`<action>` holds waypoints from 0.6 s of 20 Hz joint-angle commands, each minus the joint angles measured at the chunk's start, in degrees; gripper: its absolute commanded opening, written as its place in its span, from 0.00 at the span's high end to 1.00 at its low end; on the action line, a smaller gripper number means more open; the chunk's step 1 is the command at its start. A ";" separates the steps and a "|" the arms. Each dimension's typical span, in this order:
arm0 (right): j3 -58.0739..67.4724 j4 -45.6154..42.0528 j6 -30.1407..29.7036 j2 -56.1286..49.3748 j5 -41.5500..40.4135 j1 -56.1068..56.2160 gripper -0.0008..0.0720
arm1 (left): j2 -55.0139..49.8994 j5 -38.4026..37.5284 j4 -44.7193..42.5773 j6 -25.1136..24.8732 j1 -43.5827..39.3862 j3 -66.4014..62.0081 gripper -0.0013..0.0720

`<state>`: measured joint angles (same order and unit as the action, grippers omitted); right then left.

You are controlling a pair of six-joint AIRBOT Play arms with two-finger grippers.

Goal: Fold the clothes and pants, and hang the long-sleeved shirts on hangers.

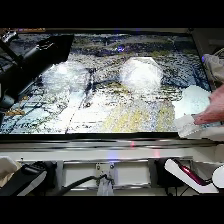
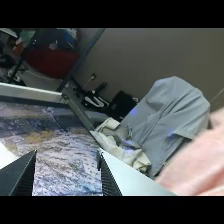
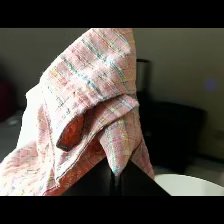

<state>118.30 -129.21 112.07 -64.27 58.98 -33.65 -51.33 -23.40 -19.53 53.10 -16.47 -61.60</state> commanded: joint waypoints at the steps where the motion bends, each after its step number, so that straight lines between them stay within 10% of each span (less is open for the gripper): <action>1: -0.79 1.05 1.03 -0.04 0.13 -8.09 0.96 | -0.02 0.02 -0.02 -0.02 0.04 0.00 0.41; 12: -1.11 13.05 2.56 0.07 2.43 -28.52 0.96 | -0.02 0.04 -1.92 -0.02 0.04 0.00 0.41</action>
<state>117.21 -120.68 115.46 -64.29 59.77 -56.95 -51.33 -23.40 -20.60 53.08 -16.47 -61.60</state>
